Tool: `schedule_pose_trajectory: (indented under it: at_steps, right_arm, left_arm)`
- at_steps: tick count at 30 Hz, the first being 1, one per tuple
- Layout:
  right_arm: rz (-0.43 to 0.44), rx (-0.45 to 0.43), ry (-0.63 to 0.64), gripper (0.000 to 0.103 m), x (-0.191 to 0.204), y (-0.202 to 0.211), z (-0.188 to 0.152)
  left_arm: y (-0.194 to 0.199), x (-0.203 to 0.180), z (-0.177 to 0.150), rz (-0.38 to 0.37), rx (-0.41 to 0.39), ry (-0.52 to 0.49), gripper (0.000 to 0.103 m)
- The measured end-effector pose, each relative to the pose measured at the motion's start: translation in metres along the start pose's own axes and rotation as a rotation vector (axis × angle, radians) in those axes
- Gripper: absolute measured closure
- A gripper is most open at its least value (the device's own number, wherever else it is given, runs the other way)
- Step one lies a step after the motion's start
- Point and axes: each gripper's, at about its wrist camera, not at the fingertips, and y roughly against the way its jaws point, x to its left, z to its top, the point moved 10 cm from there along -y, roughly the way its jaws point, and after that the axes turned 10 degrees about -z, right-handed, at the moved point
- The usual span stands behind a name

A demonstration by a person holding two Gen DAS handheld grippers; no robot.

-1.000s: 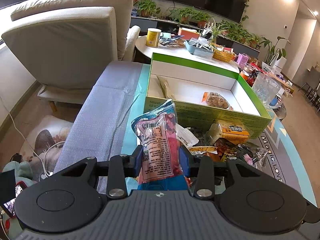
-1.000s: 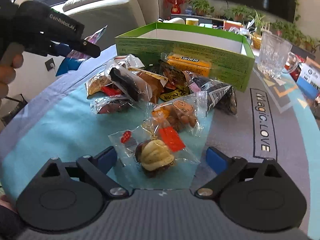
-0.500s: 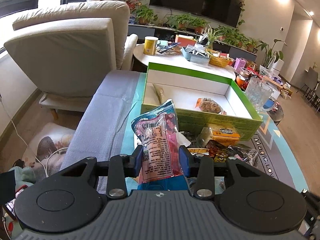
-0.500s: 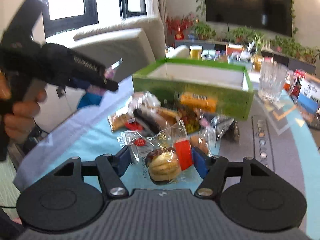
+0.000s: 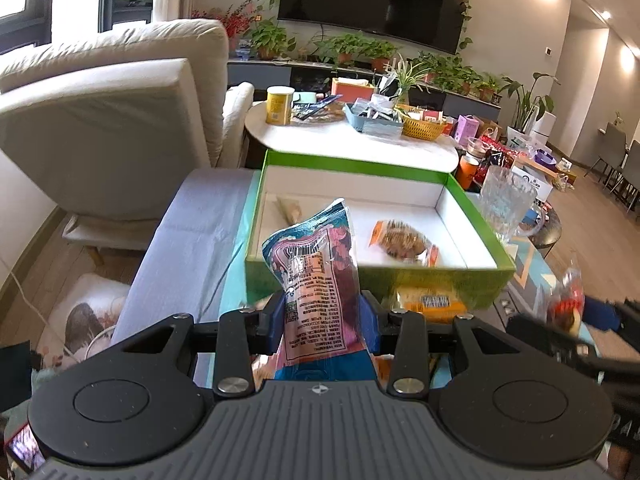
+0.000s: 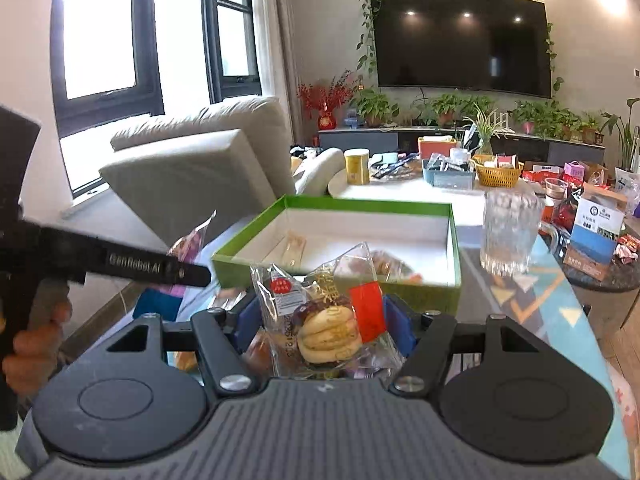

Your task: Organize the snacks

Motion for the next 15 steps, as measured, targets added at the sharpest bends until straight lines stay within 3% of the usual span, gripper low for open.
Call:
schedule_pose_trajectory:
  at_steps: [5, 15]
  right_arm:
    - [-0.007, -0.032, -0.035, 0.038, -0.012, -0.026, 0.027]
    - [-0.037, -0.028, -0.082, 0.038, -0.032, -0.073, 0.050]
  left_arm:
    - [-0.016, 0.002, 0.018, 0.005, -0.004, -0.017, 0.067]
    - [-0.057, 0.001, 0.064, 0.013, -0.023, -0.075, 0.067]
